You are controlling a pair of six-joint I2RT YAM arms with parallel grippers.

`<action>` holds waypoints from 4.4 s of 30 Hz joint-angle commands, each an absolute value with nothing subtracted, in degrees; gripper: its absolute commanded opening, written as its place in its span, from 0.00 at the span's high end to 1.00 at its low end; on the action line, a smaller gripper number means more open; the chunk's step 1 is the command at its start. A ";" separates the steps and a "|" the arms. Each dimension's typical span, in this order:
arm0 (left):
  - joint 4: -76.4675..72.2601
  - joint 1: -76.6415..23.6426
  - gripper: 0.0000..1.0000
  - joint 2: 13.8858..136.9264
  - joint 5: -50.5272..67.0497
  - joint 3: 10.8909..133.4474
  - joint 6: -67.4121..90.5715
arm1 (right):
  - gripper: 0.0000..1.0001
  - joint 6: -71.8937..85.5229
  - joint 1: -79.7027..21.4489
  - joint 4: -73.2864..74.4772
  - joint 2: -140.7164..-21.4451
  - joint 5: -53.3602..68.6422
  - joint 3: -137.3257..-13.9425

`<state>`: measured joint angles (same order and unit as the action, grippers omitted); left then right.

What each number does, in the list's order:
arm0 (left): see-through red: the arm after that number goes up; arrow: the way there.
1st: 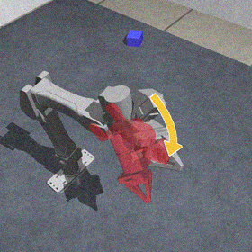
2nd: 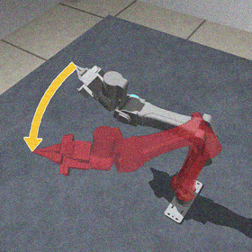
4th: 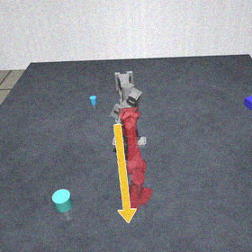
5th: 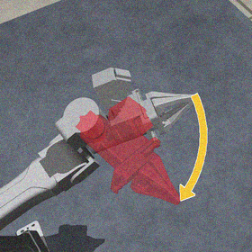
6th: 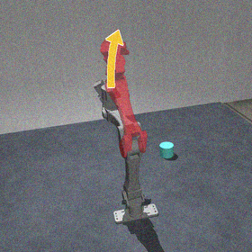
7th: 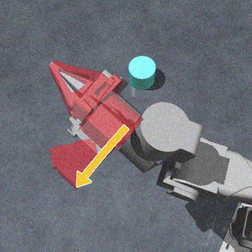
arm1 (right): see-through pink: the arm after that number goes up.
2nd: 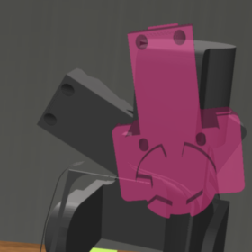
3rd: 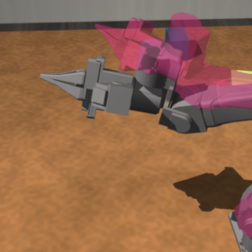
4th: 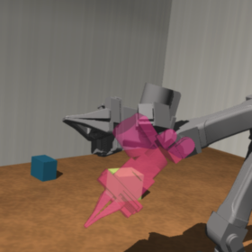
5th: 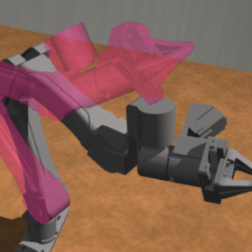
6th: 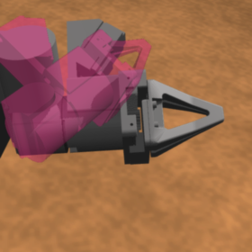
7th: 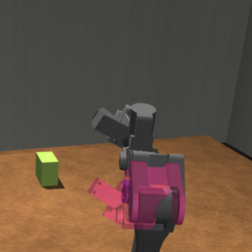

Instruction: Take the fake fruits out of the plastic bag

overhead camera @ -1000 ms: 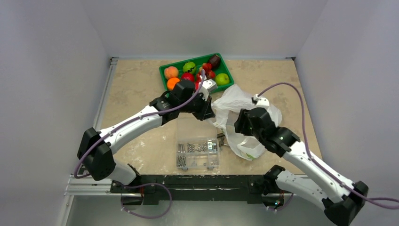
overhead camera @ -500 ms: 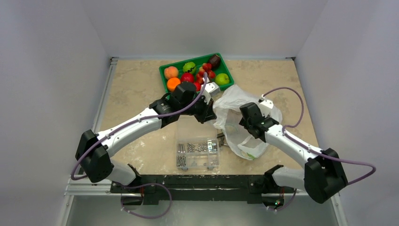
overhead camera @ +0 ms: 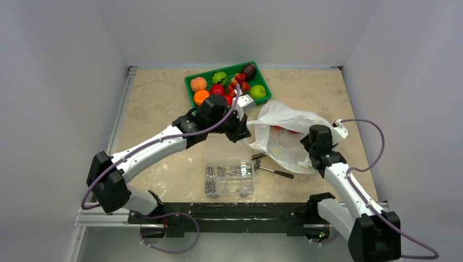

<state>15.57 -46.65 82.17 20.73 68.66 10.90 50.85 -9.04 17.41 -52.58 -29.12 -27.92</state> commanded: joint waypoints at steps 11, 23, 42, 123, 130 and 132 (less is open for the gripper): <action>13.56 -46.85 1.00 82.01 21.83 69.26 10.99 | 0.34 39.31 -9.05 -1.14 -55.37 -5.36 -27.68; 13.63 -47.02 1.00 82.03 21.95 69.43 10.85 | 0.28 57.41 -9.03 -21.27 -66.36 -12.92 -23.52; 13.94 -47.02 1.00 81.56 22.03 69.65 10.68 | 0.16 69.39 -9.04 -19.37 -77.65 -22.01 -28.37; 20.38 -50.45 1.00 87.03 17.64 73.65 9.35 | 1.00 40.01 -11.07 1.80 -45.01 12.97 -26.38; 20.88 -50.45 1.00 87.53 16.75 73.97 9.47 | 1.00 39.49 -14.20 18.33 -35.93 5.44 -31.04; 20.92 -50.45 1.00 87.70 16.37 74.09 9.57 | 1.00 38.45 -14.41 22.68 -33.47 1.93 -32.84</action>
<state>21.21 -50.28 87.33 17.26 71.11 9.87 41.12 -13.89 11.81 -37.39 7.62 -28.27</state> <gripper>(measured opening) 0.007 0.461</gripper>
